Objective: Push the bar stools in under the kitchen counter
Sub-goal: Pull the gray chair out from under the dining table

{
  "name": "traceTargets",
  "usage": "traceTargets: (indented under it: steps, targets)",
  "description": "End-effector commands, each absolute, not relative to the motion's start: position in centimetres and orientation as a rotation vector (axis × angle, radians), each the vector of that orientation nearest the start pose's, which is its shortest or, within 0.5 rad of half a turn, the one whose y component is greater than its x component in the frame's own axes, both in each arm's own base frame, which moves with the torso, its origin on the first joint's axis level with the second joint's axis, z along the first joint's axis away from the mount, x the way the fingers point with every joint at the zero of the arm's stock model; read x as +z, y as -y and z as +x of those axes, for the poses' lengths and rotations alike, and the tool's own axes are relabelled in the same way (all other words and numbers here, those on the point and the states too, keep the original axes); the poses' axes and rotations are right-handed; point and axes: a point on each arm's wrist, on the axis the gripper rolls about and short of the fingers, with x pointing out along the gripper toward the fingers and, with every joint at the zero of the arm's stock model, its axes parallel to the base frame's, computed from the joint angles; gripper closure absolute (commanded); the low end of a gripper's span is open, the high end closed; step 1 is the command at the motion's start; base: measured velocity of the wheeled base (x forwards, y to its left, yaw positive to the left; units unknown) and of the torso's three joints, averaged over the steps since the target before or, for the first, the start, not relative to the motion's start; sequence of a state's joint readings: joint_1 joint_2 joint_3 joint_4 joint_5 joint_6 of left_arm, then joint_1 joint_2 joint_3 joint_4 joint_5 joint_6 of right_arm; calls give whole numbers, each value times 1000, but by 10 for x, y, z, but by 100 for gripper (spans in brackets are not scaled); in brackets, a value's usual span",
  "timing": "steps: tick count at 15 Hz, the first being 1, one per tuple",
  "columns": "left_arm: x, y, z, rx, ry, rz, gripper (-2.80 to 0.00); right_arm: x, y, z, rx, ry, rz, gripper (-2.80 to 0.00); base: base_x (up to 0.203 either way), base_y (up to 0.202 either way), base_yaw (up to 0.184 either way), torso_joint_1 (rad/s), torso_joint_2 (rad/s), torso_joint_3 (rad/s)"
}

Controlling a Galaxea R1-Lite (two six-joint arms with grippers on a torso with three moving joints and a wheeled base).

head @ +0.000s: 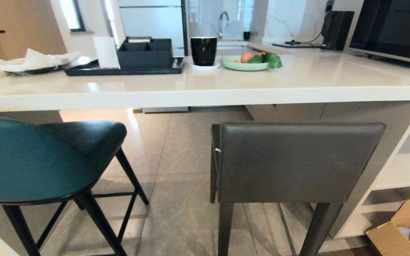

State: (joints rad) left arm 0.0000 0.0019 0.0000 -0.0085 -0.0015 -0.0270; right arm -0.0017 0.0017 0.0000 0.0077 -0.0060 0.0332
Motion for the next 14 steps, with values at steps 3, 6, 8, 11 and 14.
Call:
traceTargets:
  steps: [3, 6, 8, 11, 14]
  targets:
    - [76, 0, -23, -2, 6, -29, 0, 74, 0, -23, -8, -11, 34, 0, 0, -195, 1, 0, 2, 2]
    - [76, 0, -23, -2, 6, -28, 0, 74, 0, -23, -8, -11, 34, 0, 0, -193, -1, 2, 2, 2]
    - [76, 0, -23, -2, 6, -28, 0, 74, 0, -23, -8, -12, 34, 0, 0, -196, 0, 4, 5, 2]
    - [76, 0, -23, -2, 6, -29, 0, 74, 0, -23, -8, -11, 34, 0, 0, -133, 2, 2, 5, 2]
    - [76, 0, -23, -2, 6, -28, 0, 74, 0, -22, -8, -12, 34, 0, 0, 0, 0, 0, 0, 0]
